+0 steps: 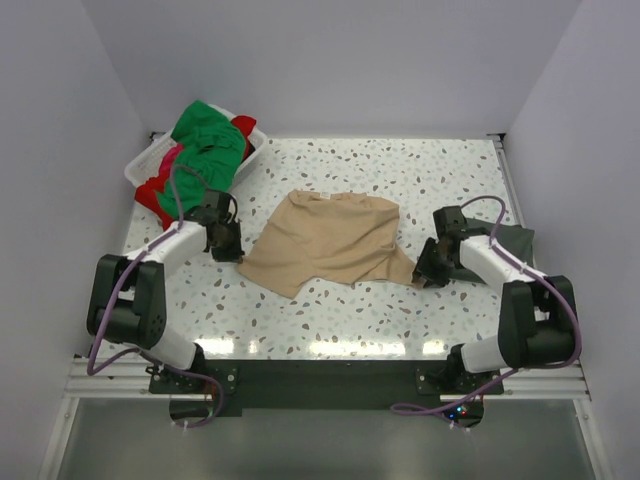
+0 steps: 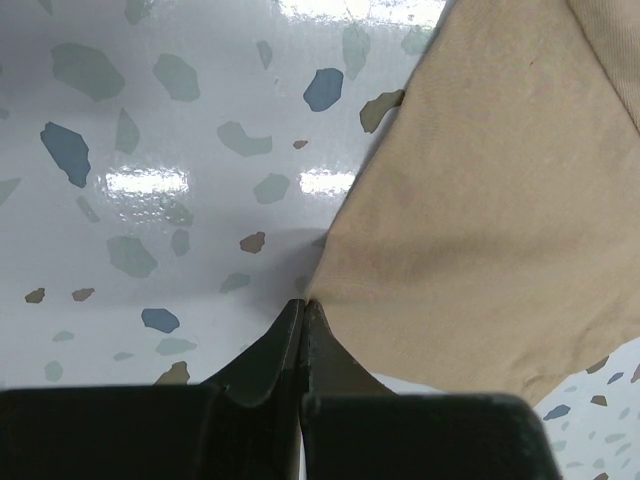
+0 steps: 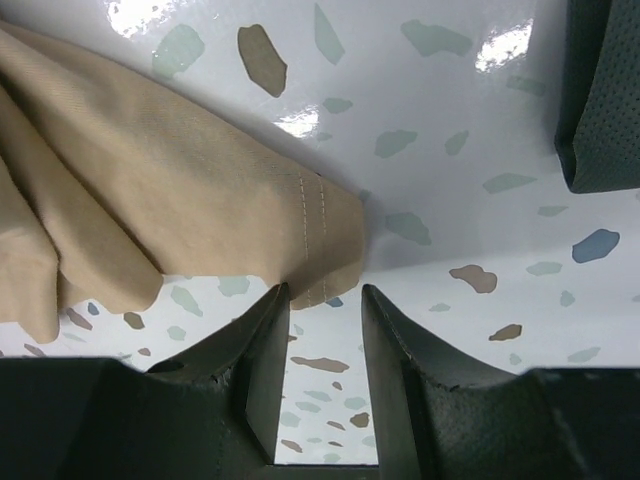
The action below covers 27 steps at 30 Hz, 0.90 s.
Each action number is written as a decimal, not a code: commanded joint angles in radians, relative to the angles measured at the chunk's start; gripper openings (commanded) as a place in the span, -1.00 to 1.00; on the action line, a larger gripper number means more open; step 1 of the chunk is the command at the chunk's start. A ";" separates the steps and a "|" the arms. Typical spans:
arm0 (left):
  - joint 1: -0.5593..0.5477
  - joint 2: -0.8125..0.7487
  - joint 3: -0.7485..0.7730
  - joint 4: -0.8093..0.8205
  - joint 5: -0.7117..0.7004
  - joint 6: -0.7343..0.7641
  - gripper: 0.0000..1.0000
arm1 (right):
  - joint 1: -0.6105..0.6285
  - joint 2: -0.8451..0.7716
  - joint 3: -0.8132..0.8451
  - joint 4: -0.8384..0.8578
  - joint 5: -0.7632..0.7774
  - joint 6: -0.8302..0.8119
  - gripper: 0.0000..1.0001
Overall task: Fold and stack the t-shirts
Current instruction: Flatten the tshirt out
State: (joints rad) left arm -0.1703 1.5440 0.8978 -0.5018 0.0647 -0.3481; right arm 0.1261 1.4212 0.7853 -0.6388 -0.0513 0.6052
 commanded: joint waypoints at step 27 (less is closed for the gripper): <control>0.011 -0.097 0.087 0.205 0.161 -0.101 -1.00 | -0.002 0.047 0.195 -0.139 0.087 -0.025 -1.00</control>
State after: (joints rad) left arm -0.1696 1.5238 0.9070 -0.4419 0.1322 -0.3878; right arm 0.1246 1.4948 0.8425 -0.7113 -0.0086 0.5831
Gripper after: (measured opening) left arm 0.013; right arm 0.016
